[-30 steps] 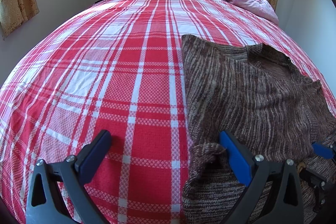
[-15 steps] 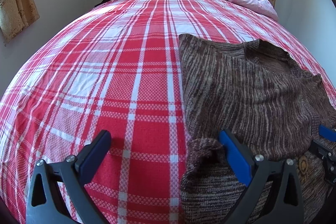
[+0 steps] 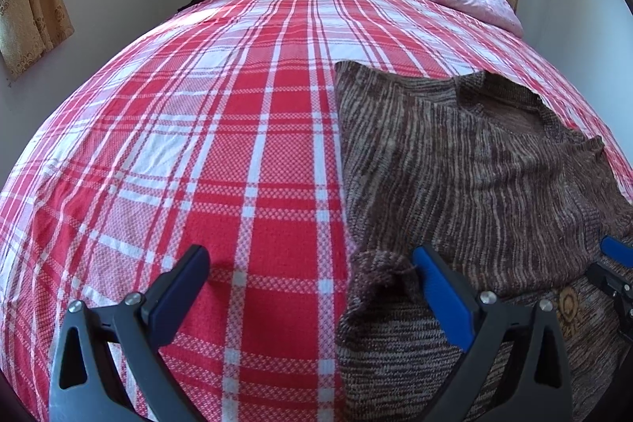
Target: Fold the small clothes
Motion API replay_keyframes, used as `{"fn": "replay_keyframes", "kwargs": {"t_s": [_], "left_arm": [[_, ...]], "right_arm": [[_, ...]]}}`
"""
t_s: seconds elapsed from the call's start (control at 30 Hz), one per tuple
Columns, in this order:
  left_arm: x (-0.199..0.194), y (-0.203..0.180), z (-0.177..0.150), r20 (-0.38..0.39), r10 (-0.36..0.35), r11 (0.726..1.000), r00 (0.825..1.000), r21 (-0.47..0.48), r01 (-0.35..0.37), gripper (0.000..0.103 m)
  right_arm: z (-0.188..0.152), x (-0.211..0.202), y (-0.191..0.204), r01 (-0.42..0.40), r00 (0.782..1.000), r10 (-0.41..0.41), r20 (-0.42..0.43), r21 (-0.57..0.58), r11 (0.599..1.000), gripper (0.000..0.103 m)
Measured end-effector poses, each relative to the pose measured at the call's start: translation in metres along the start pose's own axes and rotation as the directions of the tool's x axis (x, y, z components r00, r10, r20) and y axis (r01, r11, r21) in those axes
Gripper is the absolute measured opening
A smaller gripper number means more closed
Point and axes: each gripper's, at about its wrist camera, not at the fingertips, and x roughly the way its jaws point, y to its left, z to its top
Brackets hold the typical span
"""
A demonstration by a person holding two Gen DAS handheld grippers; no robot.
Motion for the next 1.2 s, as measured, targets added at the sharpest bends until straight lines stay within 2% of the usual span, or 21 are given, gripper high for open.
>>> {"fn": "replay_keyframes", "kwargs": {"t_s": [0.27,0.4,0.5,0.9,1.2], "left_arm": [[-0.040,-0.009,-0.012,0.066,-0.029,0.999,0.997,0.024,0.027,0.103],[-0.058,-0.017,-0.024,0.075,-0.037,0.998,0.996,0.043,0.034,0.103],[-0.074,-0.020,-0.038,0.088,-0.072,0.997,0.993,0.037,0.069,0.103],[-0.110,-0.027,-0.074,0.108,-0.092,0.995,0.990,0.043,0.088,0.103],[-0.129,-0.031,-0.106,0.116,-0.087,0.996,0.989,0.042,0.082,0.103]], "right_arm": [[-0.007,-0.012,-0.023,0.046,0.999,-0.046,0.003,0.036,0.998,0.056],[-0.012,-0.022,-0.027,0.042,0.999,-0.043,0.009,0.049,0.998,0.056],[-0.019,-0.036,-0.027,0.022,0.999,-0.023,0.026,0.044,0.999,0.056],[-0.071,-0.069,-0.029,0.022,1.000,-0.021,-0.012,0.047,0.999,0.056],[-0.106,-0.097,-0.024,0.043,0.999,-0.043,-0.005,0.007,0.999,0.056]]}}
